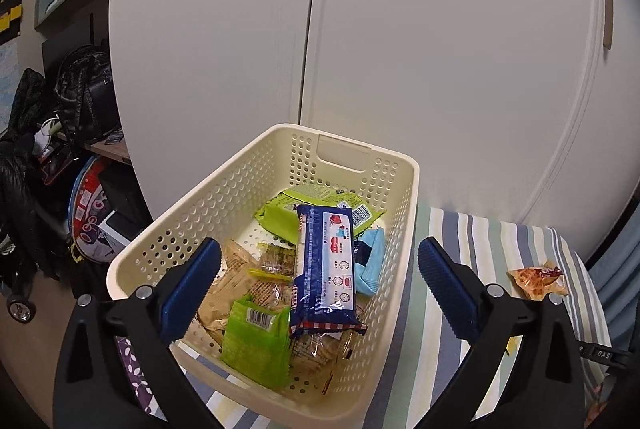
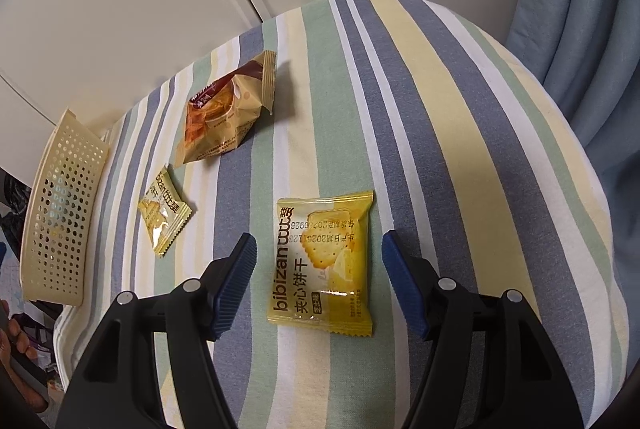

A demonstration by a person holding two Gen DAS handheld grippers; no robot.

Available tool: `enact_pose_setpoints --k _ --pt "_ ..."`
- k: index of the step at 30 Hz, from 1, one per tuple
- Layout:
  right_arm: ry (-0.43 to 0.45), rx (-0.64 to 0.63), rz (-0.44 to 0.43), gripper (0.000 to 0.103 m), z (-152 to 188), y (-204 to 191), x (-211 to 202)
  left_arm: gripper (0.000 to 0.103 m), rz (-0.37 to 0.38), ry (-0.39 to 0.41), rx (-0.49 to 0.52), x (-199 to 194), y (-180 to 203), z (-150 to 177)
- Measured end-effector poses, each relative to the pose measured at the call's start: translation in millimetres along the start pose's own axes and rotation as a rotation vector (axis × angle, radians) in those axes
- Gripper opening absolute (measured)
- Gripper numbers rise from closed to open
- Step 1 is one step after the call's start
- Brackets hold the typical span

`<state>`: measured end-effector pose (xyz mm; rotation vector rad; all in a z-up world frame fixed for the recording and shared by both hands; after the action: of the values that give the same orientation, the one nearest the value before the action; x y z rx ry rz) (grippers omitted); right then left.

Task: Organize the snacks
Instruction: 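Carry the blue wafer pack with the left gripper into the basket and release, then carry the yellow biscuit pack with the right gripper into the basket and release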

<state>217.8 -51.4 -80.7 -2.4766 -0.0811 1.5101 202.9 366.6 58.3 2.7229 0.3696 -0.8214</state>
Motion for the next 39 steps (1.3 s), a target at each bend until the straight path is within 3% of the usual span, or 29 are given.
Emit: enact_pose_setpoints --k 8,11,17,22,26,33,39 --pt "-0.073 -0.136 0.164 0.064 5 -18 4 0.1 -0.052 0.044 0.015 1 -14 6" --pt "-0.079 -0.163 0.227 0.052 6 -19 4 0.1 -0.026 0.024 -0.022 5 -21 6" --pt "-0.067 -0.139 0.222 0.047 8 -19 -3 0.1 -0.039 0.038 -0.061 1 -36 2" --pt "-0.003 -0.152 0.154 0.047 -1 -52 -31 0.1 -0.059 0.063 -0.094 -6 -50 -4" --pt "0.059 -0.207 0.069 0.047 -19 -102 -54 0.1 -0.089 0.081 -0.115 -9 -62 -9" --pt "0.137 -0.359 -0.122 0.047 -38 -231 -82 0.1 -0.155 0.111 -0.161 -15 -89 -17" --pt "0.131 -0.481 -0.245 0.047 -32 -331 -83 0.1 -0.179 0.131 -0.195 -21 -105 -20"
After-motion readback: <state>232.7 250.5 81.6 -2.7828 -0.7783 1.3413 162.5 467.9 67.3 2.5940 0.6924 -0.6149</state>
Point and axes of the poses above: each gripper's, at about its wrist camera, not at the fingertips, and x roughly the way its jaws point, y to its right, z to its underside, the point moved 6 cm from there along x, roughly the way its jaws point, and after that the axes turned 7 degrees about -x, right-handed, at the moved point
